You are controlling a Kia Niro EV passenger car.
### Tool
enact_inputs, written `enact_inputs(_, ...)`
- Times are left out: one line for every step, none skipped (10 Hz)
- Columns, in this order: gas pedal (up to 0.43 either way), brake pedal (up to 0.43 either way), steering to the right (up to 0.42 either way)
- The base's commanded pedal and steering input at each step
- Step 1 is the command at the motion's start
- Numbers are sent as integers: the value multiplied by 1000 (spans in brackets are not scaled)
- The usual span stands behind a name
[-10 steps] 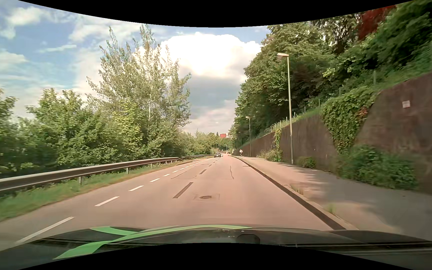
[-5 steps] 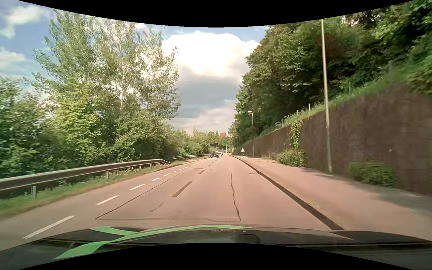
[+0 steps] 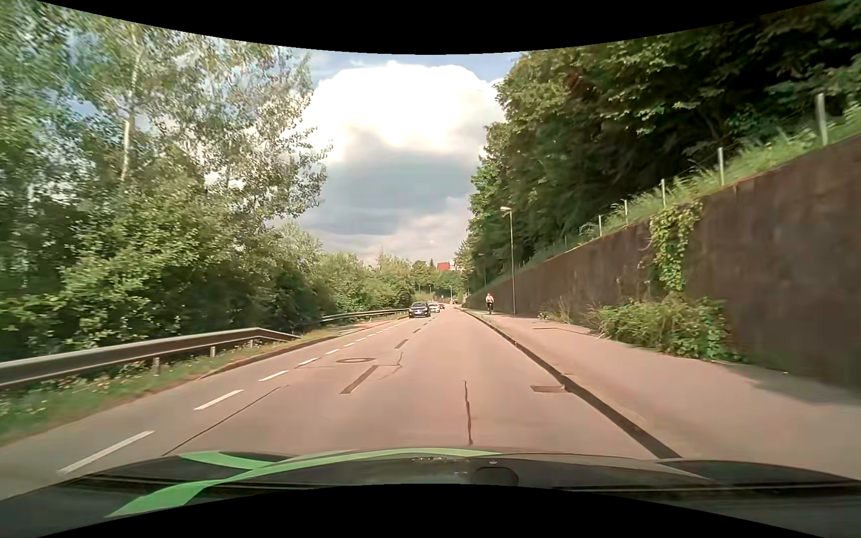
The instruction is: Follow the waypoints while adhering to traffic rules and regulations
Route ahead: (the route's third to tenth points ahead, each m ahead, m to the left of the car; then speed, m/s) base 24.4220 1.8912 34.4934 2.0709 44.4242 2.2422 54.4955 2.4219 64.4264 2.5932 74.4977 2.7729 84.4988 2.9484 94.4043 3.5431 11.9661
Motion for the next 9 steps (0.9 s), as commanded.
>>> enact_inputs(130,0,-3)
enact_inputs(130,0,-5)
enact_inputs(118,0,-6)
enact_inputs(110,0,-6)
enact_inputs(110,0,-4)
enact_inputs(87,0,-3)
enact_inputs(98,0,-1)
enact_inputs(98,0,-1)
enact_inputs(87,0,-1)
